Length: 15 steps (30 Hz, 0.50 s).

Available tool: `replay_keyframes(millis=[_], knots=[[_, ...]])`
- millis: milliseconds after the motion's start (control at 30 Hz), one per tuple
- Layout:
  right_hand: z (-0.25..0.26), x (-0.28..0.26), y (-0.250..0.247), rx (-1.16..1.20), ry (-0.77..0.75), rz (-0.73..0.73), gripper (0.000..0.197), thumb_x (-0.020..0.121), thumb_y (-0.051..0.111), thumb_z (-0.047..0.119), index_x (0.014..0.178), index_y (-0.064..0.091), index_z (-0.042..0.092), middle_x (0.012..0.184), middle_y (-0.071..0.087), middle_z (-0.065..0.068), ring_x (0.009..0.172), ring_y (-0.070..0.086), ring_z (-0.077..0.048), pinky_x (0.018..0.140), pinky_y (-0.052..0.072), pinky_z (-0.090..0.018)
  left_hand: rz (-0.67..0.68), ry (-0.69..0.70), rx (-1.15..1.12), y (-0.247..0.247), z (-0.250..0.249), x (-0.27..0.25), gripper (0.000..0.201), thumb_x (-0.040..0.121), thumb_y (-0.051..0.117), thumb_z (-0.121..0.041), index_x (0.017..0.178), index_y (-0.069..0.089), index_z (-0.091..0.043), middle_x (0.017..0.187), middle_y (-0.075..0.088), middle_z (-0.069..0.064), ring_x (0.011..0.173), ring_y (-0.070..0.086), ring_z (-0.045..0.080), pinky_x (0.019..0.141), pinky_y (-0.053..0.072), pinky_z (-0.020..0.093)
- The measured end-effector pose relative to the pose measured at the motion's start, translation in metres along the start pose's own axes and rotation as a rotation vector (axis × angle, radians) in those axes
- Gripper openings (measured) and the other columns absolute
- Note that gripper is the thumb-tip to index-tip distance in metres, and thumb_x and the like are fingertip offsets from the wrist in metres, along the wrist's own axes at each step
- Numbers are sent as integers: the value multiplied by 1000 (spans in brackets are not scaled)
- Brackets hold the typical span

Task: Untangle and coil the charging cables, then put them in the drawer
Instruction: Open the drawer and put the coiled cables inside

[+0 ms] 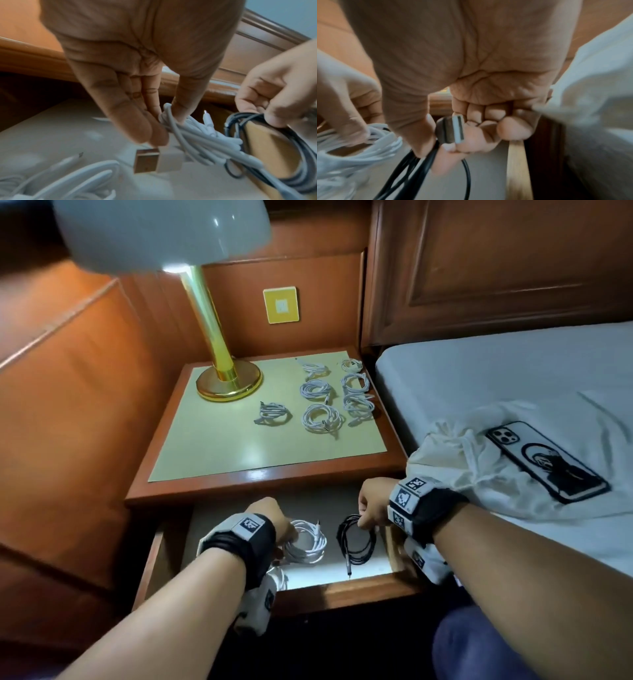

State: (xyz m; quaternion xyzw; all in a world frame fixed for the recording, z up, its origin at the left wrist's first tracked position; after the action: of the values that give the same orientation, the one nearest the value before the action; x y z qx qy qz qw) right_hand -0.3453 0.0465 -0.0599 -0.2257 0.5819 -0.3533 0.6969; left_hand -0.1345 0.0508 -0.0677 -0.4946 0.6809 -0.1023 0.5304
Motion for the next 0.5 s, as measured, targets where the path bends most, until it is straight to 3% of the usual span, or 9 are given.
replay_keyframes(millis=[67, 133, 200, 267, 333, 400, 467, 500], knots=[[4, 12, 11, -79, -2, 32, 29, 83, 73, 24, 62, 54, 17, 62, 56, 0, 62, 51, -18, 56, 39, -24, -8, 29, 181, 11, -3, 8, 22, 78, 83, -19, 87, 72, -2, 81, 76, 13, 75, 76, 27, 74, 63, 38], [6, 22, 22, -164, -9, 75, 36, 83, 75, 27, 59, 51, 17, 59, 51, 0, 64, 50, -22, 58, 39, -26, 2, 60, 394, 22, -5, 12, 33, 81, 81, -34, 95, 73, -6, 94, 77, 8, 90, 75, 22, 74, 57, 27], [6, 27, 25, -248, -17, 79, 43, 80, 80, 38, 57, 53, 14, 57, 53, 1, 60, 55, -22, 58, 44, -25, 9, 97, 516, 30, -11, 13, 45, 84, 77, -45, 109, 70, -8, 111, 73, 7, 104, 70, 24, 77, 50, 27], [7, 26, 10, -207, -28, 17, 39, 82, 78, 44, 67, 64, 10, 66, 62, -1, 62, 59, -21, 59, 46, -25, -49, 172, 551, 24, -25, 15, 43, 89, 69, -50, 105, 71, -11, 108, 73, 8, 101, 69, 25, 76, 47, 26], [7, 21, -18, -58, -36, -92, 38, 88, 71, 44, 90, 72, 6, 84, 69, -6, 73, 64, -22, 66, 48, -27, -186, 281, 413, 2, -44, 20, 35, 94, 61, -49, 85, 70, -17, 87, 73, 4, 86, 69, 23, 71, 45, 24], [-2, 19, -52, 96, -19, -297, 35, 91, 64, 41, 96, 70, 7, 87, 69, -5, 80, 67, -23, 74, 54, -32, -363, 390, 209, -27, -62, 30, 30, 96, 59, -42, 76, 63, -21, 76, 66, -1, 82, 65, 23, 69, 39, 25], [-20, 21, -78, 220, 27, -538, 25, 93, 59, 35, 101, 62, 11, 96, 67, -5, 87, 65, -23, 78, 55, -36, -480, 443, 74, -52, -78, 43, 15, 95, 60, -37, 94, 63, -23, 93, 67, 1, 88, 61, 21, 74, 39, 26], [-31, 25, -86, 282, 62, -618, 25, 93, 59, 34, 108, 57, 13, 103, 65, -4, 91, 63, -23, 78, 52, -35, -484, 448, 87, -60, -86, 52, 19, 96, 59, -36, 110, 62, -22, 107, 66, 4, 93, 59, 21, 78, 40, 27]])
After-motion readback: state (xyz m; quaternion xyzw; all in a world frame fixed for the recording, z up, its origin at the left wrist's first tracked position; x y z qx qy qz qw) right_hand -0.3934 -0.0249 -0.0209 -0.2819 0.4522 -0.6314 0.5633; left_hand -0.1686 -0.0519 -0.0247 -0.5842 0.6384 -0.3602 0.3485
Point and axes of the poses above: each hand's wrist, its own x-axis towards the middle knuckle, its own y-axis out of the palm, z = x × y, the point moved 2 cm from there along x, towards the middle knuckle
